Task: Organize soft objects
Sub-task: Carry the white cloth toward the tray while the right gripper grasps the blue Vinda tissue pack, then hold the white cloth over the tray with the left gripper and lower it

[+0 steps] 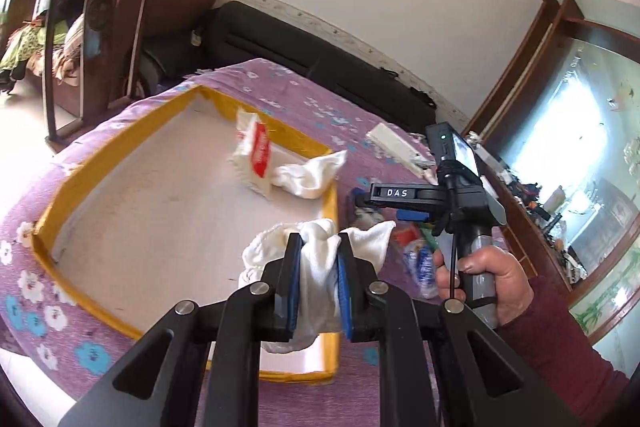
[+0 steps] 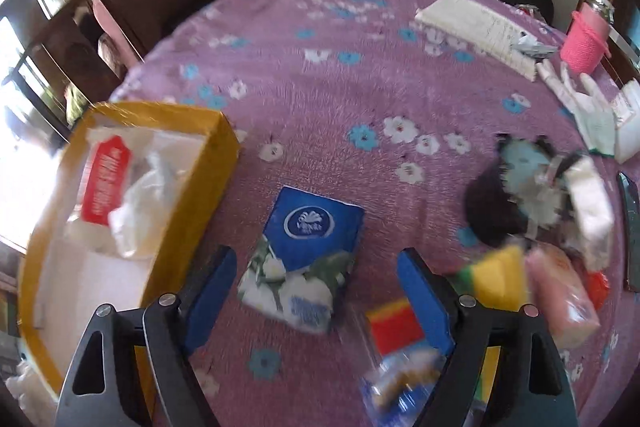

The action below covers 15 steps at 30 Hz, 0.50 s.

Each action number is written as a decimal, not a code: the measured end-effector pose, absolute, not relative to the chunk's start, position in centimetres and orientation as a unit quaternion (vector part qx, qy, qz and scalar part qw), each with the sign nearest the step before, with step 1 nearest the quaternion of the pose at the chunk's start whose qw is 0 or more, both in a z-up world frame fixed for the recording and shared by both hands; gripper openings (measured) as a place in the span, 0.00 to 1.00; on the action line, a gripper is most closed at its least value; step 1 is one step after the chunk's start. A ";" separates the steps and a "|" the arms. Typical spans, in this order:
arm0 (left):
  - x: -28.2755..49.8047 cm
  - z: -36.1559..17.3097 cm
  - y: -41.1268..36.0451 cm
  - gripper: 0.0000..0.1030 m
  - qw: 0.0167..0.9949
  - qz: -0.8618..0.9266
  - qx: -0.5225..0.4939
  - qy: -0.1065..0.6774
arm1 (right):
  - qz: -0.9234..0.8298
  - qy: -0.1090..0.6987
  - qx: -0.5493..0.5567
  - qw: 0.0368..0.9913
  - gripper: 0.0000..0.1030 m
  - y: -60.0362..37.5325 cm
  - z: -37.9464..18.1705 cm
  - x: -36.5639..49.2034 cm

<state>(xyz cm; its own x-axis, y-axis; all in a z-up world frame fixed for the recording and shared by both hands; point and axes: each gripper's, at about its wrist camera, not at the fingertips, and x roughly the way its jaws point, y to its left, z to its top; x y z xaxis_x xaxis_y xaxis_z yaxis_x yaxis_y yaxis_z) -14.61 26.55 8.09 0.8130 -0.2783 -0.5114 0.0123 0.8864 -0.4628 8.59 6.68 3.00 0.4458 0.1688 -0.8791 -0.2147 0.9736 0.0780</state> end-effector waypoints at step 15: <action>-14.9 9.0 27.1 0.15 0.922 -0.024 -0.239 0.303 | 0.221 0.407 0.084 0.882 0.59 2.4 7.3 0.8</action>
